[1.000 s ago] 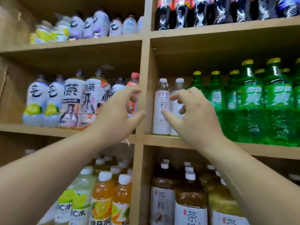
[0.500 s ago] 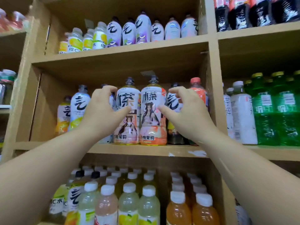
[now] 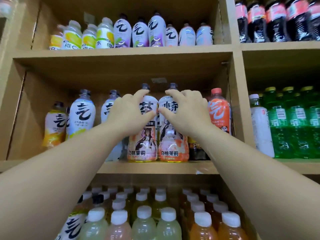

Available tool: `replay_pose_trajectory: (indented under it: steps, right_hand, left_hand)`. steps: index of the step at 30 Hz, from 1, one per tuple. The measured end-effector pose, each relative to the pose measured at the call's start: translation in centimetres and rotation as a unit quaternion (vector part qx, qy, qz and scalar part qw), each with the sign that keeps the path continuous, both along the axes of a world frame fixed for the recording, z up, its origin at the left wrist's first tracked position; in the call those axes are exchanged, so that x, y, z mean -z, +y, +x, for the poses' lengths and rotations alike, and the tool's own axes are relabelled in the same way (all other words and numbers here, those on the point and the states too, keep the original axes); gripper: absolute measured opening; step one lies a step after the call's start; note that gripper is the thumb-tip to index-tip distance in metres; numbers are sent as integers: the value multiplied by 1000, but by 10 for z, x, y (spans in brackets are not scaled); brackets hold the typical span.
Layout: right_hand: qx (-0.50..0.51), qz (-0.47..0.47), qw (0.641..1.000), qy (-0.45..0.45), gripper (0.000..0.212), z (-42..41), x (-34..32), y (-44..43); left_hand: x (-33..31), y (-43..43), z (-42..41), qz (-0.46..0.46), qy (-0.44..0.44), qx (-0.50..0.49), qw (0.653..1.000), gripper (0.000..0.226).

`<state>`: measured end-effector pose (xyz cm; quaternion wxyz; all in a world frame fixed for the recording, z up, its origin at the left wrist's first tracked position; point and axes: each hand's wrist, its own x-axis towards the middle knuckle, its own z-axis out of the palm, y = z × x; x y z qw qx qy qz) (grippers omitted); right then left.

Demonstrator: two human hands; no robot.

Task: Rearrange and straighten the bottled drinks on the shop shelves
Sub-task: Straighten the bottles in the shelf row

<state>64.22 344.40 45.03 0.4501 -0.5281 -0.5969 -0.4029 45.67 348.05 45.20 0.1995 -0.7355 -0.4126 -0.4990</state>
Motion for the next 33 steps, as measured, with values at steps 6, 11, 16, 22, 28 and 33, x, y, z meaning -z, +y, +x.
replay_pose_trajectory:
  steps: [6, 11, 16, 22, 28, 33]
  right_hand:
    - [-31, 41, 999, -2, 49, 6, 8, 4]
    - [-116, 36, 992, 20, 54, 16, 18, 10]
    - [-63, -2, 998, 22, 63, 14, 9, 7]
    - [-40, -47, 998, 18, 66, 13, -2, 5]
    - [-145, 41, 988, 17, 63, 13, 8, -6]
    - [-312, 92, 945, 35, 68, 9, 28, -19]
  left_hand:
    - [1, -8, -4, 60, -4, -9, 998, 69]
    - [14, -11, -15, 111, -44, 100, 988, 68]
    - [18, -16, -12, 85, -64, 147, 983, 70]
    - [20, -16, -13, 83, -100, 183, 974, 74]
    - [29, -14, -8, 69, -166, 206, 962, 98]
    - [35, -15, -3, 74, -189, 270, 941, 85]
